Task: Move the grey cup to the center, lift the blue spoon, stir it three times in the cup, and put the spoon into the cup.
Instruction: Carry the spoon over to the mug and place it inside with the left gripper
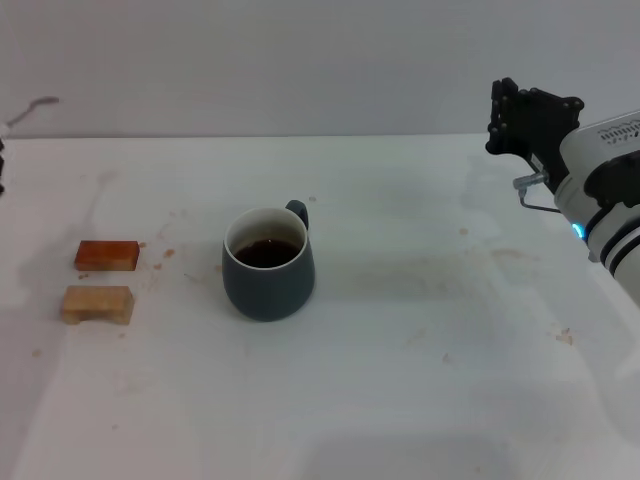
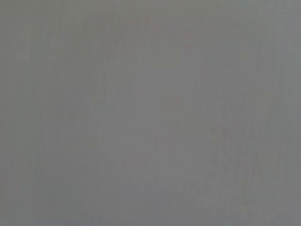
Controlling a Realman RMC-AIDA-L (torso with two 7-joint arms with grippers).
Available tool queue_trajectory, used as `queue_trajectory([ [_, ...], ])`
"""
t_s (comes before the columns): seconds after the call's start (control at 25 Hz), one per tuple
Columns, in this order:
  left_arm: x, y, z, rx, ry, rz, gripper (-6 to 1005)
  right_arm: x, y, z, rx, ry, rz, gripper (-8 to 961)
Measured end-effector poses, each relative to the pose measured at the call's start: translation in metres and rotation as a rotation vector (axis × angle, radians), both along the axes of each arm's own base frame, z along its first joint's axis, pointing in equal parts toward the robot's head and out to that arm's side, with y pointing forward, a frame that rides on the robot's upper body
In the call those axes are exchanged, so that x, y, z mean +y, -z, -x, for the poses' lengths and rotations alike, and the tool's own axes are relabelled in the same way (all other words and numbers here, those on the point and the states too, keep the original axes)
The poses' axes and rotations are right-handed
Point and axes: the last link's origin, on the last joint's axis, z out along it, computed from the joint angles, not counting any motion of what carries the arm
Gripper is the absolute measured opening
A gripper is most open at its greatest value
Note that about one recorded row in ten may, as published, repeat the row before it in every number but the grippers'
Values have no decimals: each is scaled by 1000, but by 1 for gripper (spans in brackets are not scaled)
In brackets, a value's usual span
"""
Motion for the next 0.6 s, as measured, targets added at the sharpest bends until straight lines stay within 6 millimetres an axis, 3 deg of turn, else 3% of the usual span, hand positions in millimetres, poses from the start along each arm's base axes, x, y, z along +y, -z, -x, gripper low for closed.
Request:
queue_trajectory([
  [0.24,21,-41,-29,117,-68,102,181,0,-6,-5,8,7,-26,45],
  [0.44,27,-65,-52,198,-85,172,180,0,-9,-7,17,15,-41,45],
  [0.6,29,-73,-62,206,-60,254,180,1,-10,-7,20,17,-46,45],
])
